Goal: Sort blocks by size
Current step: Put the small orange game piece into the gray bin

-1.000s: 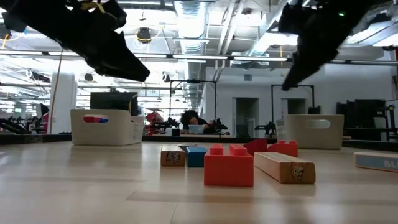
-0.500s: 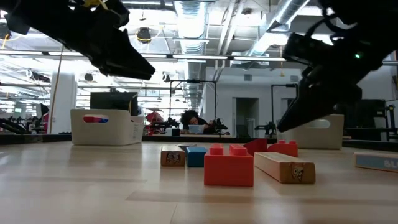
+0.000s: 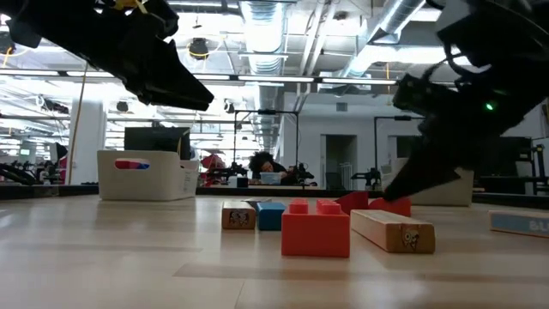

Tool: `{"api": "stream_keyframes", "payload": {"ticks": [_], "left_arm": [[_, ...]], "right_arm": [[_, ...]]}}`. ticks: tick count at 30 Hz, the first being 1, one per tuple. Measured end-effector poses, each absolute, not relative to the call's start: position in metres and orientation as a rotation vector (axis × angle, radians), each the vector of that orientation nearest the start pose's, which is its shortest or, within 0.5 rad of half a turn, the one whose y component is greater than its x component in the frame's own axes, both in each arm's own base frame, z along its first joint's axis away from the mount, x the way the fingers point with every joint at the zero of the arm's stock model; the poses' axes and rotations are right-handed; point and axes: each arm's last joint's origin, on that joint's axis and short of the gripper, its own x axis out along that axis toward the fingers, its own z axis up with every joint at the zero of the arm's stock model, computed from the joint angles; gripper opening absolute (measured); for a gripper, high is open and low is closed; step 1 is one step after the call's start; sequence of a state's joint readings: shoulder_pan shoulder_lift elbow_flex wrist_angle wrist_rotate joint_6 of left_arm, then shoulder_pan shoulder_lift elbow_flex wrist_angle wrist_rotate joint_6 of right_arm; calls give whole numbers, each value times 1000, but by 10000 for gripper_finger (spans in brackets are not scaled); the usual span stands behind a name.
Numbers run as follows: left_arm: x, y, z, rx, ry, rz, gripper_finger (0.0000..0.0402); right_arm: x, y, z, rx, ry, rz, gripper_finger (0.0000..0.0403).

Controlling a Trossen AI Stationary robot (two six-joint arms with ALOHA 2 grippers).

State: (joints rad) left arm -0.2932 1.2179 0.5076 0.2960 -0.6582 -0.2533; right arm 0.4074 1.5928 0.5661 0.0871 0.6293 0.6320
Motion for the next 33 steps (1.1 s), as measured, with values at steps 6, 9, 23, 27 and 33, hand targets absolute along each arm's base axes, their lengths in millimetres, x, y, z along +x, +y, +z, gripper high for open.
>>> {"api": "stream_keyframes", "payload": {"ticks": [6, 9, 23, 27, 33], "left_arm": [[232, -51, 200, -57, 321, 403, 224], [232, -51, 200, -57, 322, 403, 224], [231, -51, 199, -47, 340, 405, 224], [230, -51, 197, -46, 358, 409, 224], [230, -51, 196, -49, 362, 411, 224]], "right_arm": [[241, 80, 107, 151, 716, -448, 231], [244, 80, 102, 158, 725, -426, 230], [236, 72, 113, 102, 790, -414, 165], [213, 61, 147, 72, 759, -523, 165], [178, 35, 198, 35, 552, -749, 171]]}}
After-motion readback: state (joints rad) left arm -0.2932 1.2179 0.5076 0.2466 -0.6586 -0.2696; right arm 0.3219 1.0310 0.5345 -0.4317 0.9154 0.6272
